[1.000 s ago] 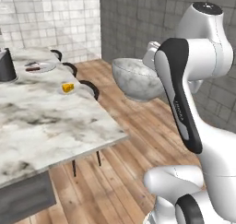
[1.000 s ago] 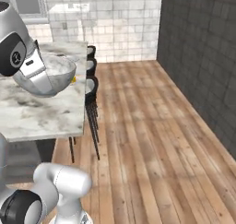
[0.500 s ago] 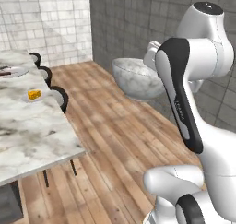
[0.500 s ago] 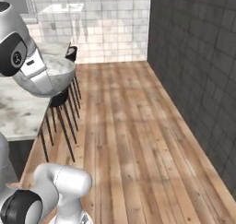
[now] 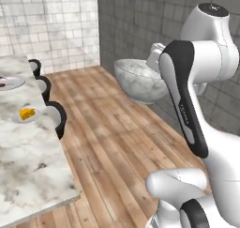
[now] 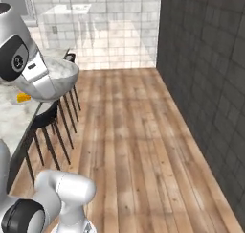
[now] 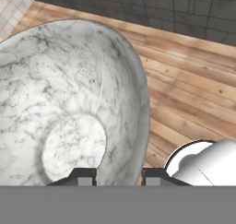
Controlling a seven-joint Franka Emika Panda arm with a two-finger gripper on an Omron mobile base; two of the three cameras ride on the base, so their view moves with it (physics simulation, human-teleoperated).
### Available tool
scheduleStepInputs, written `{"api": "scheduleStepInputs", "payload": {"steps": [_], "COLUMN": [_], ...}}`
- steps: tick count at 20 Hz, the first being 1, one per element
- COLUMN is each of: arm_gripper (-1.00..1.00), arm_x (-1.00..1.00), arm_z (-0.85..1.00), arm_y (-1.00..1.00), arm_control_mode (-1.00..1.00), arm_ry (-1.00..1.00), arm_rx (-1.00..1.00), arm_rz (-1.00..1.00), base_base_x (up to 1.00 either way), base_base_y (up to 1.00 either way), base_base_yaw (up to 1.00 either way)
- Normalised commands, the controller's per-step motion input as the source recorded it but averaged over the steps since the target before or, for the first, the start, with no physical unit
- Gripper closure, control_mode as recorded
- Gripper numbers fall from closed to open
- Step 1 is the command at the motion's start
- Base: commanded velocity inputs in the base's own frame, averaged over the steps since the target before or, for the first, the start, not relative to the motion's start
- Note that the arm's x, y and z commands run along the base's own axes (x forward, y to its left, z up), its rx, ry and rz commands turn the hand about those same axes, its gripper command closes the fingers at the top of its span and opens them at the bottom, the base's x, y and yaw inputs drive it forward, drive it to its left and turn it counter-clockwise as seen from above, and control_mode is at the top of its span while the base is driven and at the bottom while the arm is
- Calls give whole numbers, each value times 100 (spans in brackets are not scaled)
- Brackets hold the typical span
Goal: Take the smaller bowl and place it next to the appetizer plate on the dining counter , and place the larger bowl next to the plate with cooked food.
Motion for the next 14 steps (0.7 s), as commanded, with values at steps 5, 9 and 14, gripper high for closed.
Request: {"api": "scheduleStepInputs", "payload": {"steps": [5,9,14], "arm_gripper": [100,100,100], "arm_x": [0,0,0], "arm_z": [0,0,0], "arm_y": [0,0,0], "arm_control_mode": [100,100,100], "arm_ry": [0,0,0], "arm_rx": [0,0,0], "arm_rz": [0,0,0], "base_base_x": [100,100,100], "base_base_y": [-23,-15,-12], "base_base_yaw": [16,22,27]}}
